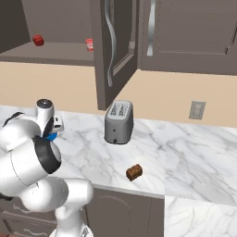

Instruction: Pick the avocado and bread from the counter and place them on the plate. Then pick the jam from the cabinet and place it next to the plate. Lastly close the cabinet door.

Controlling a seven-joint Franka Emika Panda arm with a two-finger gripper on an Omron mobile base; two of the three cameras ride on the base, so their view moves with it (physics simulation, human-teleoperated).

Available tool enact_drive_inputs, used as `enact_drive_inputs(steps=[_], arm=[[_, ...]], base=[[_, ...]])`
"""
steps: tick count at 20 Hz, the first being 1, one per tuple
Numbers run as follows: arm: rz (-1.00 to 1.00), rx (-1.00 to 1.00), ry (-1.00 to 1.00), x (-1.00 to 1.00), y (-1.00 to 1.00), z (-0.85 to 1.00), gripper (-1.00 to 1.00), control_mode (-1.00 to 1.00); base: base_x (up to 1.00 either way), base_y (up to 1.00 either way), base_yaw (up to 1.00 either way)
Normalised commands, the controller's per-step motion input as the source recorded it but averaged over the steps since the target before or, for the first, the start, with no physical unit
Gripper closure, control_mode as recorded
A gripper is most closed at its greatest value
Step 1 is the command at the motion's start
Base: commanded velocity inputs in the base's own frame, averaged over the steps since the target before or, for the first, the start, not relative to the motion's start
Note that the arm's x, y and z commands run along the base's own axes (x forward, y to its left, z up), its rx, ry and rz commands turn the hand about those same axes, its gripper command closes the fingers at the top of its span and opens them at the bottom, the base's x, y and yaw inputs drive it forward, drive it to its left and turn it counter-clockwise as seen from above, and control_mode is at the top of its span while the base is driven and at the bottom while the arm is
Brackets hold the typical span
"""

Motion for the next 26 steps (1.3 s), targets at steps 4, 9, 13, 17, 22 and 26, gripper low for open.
enact_drive_inputs(steps=[4,9,13,17,22,26], arm=[[0.00,-0.09,0.14,0.33,0.57,-0.17,1.00,-1.00],[0.00,-0.09,0.12,0.41,0.62,-0.18,1.00,-1.00],[0.00,-0.04,0.01,0.32,0.58,0.00,1.00,-1.00],[0.00,-0.03,0.03,0.42,0.58,-0.10,1.00,-1.00],[0.00,-0.03,0.01,0.29,0.48,-0.33,1.00,-1.00],[0.00,-0.01,0.00,0.05,0.33,-0.36,1.00,-1.00]], base=[[0.00,0.00,0.00],[0.00,0.00,0.00],[0.00,0.00,0.00],[0.00,0.00,0.00],[0.00,0.00,0.00],[0.00,0.00,0.00]])
